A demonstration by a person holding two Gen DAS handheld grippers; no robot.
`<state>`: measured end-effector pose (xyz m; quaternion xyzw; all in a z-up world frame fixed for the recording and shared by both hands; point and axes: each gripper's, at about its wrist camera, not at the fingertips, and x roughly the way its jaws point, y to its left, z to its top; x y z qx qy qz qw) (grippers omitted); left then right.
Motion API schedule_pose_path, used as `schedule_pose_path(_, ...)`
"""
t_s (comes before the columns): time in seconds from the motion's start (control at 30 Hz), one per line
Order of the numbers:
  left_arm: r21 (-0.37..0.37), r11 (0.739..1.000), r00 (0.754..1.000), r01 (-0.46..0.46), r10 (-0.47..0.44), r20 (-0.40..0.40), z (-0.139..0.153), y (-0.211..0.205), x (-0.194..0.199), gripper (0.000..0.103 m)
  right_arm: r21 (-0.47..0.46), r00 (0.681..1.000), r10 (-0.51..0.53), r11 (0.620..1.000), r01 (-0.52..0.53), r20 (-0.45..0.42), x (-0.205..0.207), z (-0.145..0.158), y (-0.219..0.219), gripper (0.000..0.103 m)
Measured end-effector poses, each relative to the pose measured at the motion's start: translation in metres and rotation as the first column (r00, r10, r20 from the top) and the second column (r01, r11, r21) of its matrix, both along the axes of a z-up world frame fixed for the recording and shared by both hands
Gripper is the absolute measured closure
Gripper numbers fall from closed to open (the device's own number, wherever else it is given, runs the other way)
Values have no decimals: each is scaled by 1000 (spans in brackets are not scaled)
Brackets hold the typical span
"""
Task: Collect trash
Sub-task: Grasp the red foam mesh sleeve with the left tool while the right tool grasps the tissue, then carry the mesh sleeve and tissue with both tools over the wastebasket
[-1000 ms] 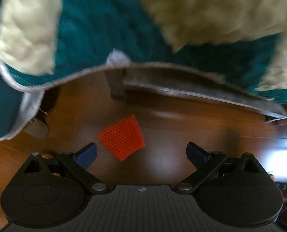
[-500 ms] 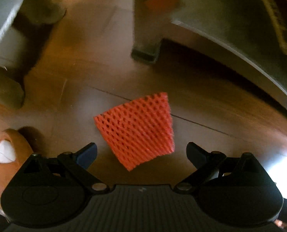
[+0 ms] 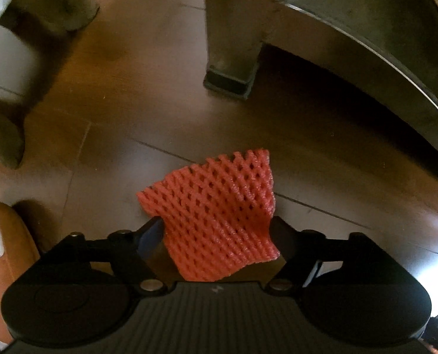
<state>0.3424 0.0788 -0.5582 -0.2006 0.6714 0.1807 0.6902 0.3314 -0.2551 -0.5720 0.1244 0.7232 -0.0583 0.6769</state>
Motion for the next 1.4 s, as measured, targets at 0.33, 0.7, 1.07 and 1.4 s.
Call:
schedule_pose_path(0.33,-55,998,998,3,0,63,19,1,-3,83,15,990,137,990,-137,29,1,16,19,63)
schedule_pose_path(0.7,-88,995,992,40,-29,126,107,-18,-17,83,103,969,186,974,-204,165,-10,116,48,64)
schedule_pose_path(1.07,-102,994,951,25,8,310,266,-13,-72,83,168,865,291,908,-384,408,-50,286,80,64)
schedule_pose_path(1.4,-54,996,870,71,-35,492,389,12,-148,83,156,702,340,828,-539,625,-87,419,111,64)
